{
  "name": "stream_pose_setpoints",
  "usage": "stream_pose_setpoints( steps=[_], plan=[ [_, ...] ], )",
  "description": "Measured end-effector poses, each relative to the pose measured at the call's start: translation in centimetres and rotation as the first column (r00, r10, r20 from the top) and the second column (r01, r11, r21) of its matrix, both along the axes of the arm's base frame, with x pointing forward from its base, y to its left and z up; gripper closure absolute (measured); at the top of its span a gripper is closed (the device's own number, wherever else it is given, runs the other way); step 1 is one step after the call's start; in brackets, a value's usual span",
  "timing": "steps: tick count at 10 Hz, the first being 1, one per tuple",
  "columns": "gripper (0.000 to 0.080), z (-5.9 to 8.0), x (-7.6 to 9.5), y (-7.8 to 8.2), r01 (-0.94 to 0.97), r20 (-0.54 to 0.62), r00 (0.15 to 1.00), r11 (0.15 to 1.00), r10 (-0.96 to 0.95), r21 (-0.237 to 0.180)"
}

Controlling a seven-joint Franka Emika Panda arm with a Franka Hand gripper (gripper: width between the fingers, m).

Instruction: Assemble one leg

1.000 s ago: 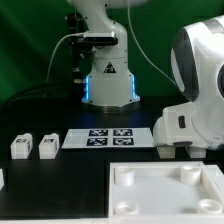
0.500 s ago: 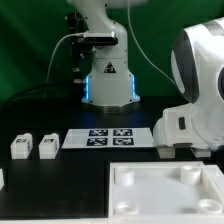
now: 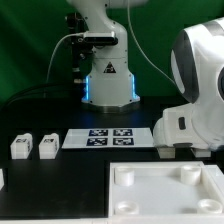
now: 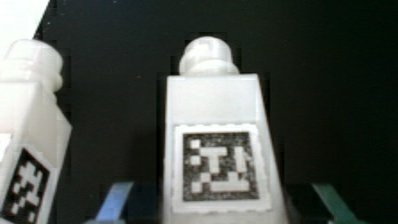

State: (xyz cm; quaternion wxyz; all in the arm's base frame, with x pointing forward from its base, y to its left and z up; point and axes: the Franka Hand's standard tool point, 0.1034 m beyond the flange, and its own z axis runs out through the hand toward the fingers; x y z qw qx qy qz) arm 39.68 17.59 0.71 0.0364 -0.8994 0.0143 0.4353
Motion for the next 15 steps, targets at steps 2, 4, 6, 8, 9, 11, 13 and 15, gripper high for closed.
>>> stream_pose_setpoints(
  steps=[2, 4, 6, 8, 9, 11, 13, 15],
  plan=[
    [0.0508, 0.1, 0.2, -0.1, 0.0, 0.004, 1.0, 1.0, 0.0, 0.003],
    [0.0507, 3.2, 3.3, -1.2, -0.026, 0.053, 0.998, 0.999, 0.023, 0.041],
    [0.0507, 6.1, 5.8, -2.1, -0.024, 0.169, 0.986, 0.998, 0.014, 0.057],
    [0.0506, 9.1, 6.5, -2.6, -0.029, 0.356, 0.934, 0.998, 0.009, 0.051],
    [0.0506, 8.5, 6.8, -2.5, -0.02, 0.448, 0.894, 0.999, -0.003, 0.048],
    [0.0506, 8.6, 7.5, -2.6, -0.011, 0.609, 0.793, 0.999, -0.02, 0.047],
    [0.0506, 10.3, 10.1, -4.5, -0.06, 0.733, 0.68, 0.997, 0.006, 0.048],
    [0.0506, 13.5, 16.3, -5.8, -0.076, 0.893, 0.45, 0.997, 0.007, 0.031]
  ],
)
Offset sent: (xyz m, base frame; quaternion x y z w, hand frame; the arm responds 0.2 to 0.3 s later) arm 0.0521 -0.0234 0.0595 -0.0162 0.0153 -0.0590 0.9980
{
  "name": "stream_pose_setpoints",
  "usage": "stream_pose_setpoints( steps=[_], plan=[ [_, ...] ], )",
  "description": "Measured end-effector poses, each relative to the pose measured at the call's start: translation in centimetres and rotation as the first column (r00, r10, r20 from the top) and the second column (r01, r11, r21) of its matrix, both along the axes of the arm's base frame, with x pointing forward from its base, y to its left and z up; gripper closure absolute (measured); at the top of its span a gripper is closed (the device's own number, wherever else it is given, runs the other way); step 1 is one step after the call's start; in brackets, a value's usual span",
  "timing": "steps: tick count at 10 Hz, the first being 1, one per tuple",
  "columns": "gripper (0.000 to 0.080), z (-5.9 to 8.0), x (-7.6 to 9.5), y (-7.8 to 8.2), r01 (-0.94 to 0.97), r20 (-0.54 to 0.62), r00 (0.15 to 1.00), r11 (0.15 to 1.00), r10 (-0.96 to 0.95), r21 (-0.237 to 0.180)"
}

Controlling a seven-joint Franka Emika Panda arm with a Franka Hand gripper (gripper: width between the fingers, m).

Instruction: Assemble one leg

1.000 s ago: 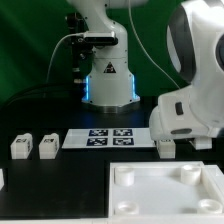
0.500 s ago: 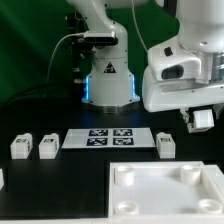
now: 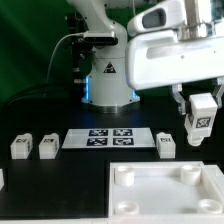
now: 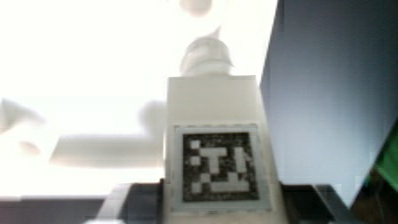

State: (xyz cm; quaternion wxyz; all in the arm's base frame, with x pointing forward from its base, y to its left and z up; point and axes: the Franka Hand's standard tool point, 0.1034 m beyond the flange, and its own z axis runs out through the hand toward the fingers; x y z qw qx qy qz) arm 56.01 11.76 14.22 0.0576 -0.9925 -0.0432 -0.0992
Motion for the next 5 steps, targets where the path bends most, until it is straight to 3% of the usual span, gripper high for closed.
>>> stream_pose_setpoints(
  steps=[2, 4, 5],
  plan=[
    [0.0506, 1.9, 3.2, 0.1, 0.02, 0.205, 0.979, 1.0, -0.023, 0.021],
    [0.0506, 1.4, 2.6, -0.1, 0.032, 0.397, 0.917, 0.999, -0.045, 0.038],
    [0.0506, 0.9, 2.3, -0.1, 0.031, 0.383, 0.923, 0.999, -0.042, 0.036]
  ],
)
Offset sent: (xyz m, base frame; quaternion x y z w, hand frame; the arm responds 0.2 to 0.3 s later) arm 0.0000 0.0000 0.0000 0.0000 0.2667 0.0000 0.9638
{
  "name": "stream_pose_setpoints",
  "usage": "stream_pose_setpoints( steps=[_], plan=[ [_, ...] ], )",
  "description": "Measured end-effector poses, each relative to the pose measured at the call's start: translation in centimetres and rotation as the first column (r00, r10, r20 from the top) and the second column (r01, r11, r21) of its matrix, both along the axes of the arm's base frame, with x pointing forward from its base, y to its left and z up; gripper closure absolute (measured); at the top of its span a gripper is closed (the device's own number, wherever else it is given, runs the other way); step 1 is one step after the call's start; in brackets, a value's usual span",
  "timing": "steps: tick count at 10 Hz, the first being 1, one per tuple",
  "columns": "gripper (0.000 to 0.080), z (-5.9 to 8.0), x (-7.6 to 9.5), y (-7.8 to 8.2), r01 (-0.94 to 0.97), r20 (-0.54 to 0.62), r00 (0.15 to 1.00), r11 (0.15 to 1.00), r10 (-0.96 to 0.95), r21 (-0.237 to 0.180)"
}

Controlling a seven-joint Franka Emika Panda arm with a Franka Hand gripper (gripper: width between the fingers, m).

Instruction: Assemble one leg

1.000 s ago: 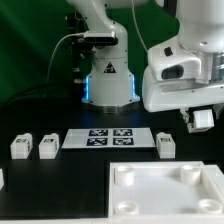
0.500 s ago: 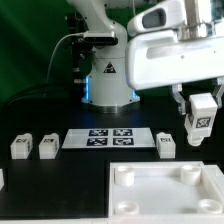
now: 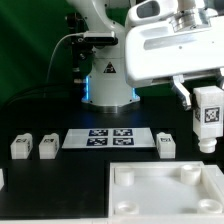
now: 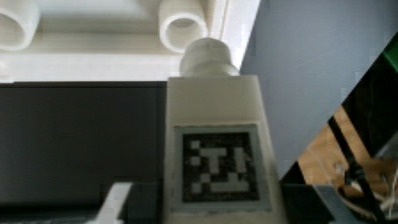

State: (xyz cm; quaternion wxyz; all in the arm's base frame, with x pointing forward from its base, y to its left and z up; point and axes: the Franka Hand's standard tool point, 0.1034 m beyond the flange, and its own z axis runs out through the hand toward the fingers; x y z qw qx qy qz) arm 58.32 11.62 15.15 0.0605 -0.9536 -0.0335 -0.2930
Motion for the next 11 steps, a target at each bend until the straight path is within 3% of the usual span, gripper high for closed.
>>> stream_pose_setpoints(
  steps=[3, 5, 7, 9, 11],
  plan=[
    [0.0506, -0.1, 0.4, 0.1, -0.009, 0.004, 1.0, 1.0, 0.009, -0.006],
    [0.0506, -0.6, 3.4, 0.6, -0.031, 0.002, 1.0, 0.999, 0.031, -0.03],
    [0.0506, -2.5, 5.4, 0.2, -0.031, 0.0, 1.0, 0.999, 0.031, -0.041],
    [0.0506, -4.7, 5.4, -0.4, -0.026, -0.004, 1.0, 0.999, 0.026, -0.047],
    [0.0506, -5.3, 5.1, -0.5, -0.025, -0.016, 1.0, 0.999, 0.024, -0.048]
  ],
)
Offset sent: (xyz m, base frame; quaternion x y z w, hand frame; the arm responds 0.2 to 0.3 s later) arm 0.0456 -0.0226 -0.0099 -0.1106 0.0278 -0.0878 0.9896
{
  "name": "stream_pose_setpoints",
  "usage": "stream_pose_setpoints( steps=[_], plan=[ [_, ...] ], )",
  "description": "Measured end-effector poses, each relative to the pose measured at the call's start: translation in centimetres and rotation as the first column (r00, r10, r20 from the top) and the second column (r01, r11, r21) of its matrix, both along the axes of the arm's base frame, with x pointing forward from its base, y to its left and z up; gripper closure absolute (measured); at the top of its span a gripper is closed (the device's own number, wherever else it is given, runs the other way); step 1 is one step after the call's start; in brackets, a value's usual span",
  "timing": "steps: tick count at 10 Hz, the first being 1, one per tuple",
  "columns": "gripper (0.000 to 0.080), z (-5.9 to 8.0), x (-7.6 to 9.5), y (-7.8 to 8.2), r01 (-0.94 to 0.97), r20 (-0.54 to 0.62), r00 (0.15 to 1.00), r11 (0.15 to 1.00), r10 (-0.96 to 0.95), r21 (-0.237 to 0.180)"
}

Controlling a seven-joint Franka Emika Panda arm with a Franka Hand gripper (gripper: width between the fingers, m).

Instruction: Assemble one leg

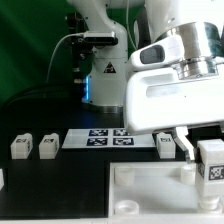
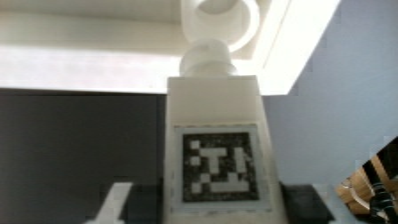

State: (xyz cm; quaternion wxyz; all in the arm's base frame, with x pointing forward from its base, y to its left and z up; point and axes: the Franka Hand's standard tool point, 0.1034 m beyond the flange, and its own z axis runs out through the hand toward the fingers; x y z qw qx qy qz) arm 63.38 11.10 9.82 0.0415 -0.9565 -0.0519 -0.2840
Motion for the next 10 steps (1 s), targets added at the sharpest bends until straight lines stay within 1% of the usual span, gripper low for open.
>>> stream_pose_setpoints(
  steps=[4, 6, 9, 10],
  plan=[
    [0.0506, -0.6, -1.2, 0.8, -0.014, -0.012, 1.0, 1.0, 0.014, 0.0],
    [0.0506, -0.7, -1.2, 0.6, -0.011, 0.007, 1.0, 1.0, 0.011, -0.001],
    [0.0506, -1.7, -1.0, 0.3, -0.01, -0.002, 1.0, 1.0, 0.01, -0.005],
    [0.0506, -1.8, -1.0, 0.4, -0.011, -0.001, 1.0, 1.0, 0.011, -0.005]
  ],
)
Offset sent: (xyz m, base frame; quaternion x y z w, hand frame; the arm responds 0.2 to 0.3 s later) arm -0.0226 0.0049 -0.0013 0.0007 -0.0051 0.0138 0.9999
